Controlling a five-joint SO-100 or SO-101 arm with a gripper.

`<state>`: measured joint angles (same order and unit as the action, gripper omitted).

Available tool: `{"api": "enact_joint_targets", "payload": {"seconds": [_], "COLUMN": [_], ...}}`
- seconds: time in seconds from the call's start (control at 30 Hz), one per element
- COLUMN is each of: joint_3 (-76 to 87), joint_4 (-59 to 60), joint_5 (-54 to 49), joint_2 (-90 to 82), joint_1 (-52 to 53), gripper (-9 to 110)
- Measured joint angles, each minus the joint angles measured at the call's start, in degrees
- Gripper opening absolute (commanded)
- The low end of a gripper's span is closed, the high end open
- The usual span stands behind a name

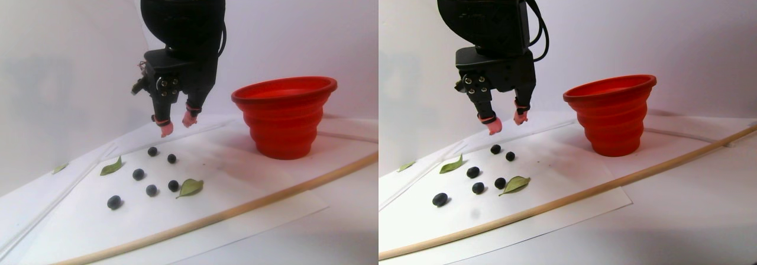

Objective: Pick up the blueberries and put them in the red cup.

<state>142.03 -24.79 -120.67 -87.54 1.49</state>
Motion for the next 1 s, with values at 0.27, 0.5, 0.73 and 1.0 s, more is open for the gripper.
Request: {"api": "enact_joint_targets", "payload": {"seconds": [0.27, 0.5, 0.73, 1.0], "joint_3": [-1.76, -2.99, -4.92, -6.86], "joint_4": [-1.05, -2.72, -4.66, -6.06], "joint_5": [0.62, 1.93, 1.85, 1.85], "joint_2": [1.32, 4.66, 7.82, 11.16], "joint_1": [-0.18, -0.35, -1.23, -1.23], "gripper": [16, 16, 16, 16]}}
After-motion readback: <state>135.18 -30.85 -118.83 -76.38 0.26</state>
